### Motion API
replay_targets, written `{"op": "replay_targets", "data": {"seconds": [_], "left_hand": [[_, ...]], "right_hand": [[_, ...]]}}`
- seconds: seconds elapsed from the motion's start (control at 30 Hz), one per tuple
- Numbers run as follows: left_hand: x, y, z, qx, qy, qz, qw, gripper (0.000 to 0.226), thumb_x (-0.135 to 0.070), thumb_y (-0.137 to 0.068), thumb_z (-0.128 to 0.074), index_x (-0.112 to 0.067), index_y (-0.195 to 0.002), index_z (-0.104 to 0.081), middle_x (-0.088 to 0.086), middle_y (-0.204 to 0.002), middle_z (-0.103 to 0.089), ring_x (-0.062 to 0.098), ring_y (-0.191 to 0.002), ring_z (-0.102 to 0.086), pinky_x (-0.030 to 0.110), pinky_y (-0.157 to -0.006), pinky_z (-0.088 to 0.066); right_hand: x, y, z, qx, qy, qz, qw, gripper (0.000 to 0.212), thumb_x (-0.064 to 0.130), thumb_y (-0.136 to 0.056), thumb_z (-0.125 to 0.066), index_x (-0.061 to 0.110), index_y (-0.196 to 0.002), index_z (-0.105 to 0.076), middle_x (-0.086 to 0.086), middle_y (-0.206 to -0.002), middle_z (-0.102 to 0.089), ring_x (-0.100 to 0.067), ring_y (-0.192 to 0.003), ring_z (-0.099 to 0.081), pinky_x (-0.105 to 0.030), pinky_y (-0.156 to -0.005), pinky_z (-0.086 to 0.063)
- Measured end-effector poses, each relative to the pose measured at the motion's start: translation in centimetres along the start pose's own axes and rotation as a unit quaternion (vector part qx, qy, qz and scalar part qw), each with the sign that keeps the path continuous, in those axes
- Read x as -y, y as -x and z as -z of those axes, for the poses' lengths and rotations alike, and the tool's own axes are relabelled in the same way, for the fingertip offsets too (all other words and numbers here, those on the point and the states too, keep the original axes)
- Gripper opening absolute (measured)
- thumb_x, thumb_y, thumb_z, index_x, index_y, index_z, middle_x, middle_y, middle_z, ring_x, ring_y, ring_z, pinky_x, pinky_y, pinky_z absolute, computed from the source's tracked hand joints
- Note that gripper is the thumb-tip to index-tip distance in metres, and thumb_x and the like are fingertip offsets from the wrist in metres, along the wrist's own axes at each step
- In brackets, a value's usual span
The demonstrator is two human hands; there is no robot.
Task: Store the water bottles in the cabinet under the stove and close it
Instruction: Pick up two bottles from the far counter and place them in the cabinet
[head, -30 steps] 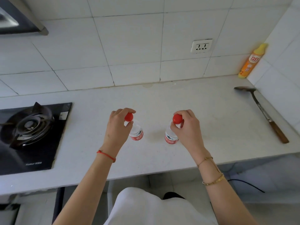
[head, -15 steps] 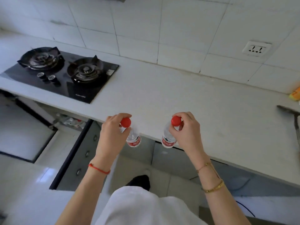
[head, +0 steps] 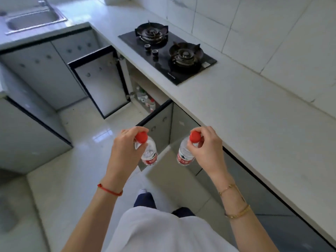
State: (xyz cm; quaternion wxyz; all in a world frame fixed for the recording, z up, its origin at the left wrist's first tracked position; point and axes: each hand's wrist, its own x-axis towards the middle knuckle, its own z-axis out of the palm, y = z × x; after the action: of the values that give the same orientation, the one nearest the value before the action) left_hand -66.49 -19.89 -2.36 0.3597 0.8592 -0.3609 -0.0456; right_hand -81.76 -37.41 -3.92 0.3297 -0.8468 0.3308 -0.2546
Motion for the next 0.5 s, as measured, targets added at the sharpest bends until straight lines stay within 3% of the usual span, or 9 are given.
{"op": "replay_targets", "data": {"seconds": [0.27,0.5], "left_hand": [[7.7,1.9,7.0,-0.059,-0.016,0.070,0.996,0.039,-0.004,-0.074,-0.079,-0.023,-0.107,-0.068,-0.012,-0.091,-0.060,0.010,-0.081,-0.059,0.003,-0.071,-0.036],[16.3,0.1,14.6,-0.070,-0.022,0.059,0.996,0.037,-0.004,-0.074,-0.079,-0.019,-0.107,-0.069,-0.009,-0.094,-0.063,0.010,-0.083,-0.057,0.003,-0.074,-0.038]], "right_hand": [[7.3,-0.8,-8.3,0.075,-0.024,0.064,0.995,0.020,0.013,-0.076,-0.072,0.018,-0.092,-0.061,0.005,-0.093,-0.058,-0.004,-0.085,-0.055,-0.008,-0.071,-0.041],[15.3,-1.8,-18.0,0.083,-0.033,0.068,0.994,0.021,0.011,-0.077,-0.072,0.016,-0.095,-0.062,0.004,-0.096,-0.057,-0.007,-0.084,-0.055,-0.012,-0.072,-0.043]]}}
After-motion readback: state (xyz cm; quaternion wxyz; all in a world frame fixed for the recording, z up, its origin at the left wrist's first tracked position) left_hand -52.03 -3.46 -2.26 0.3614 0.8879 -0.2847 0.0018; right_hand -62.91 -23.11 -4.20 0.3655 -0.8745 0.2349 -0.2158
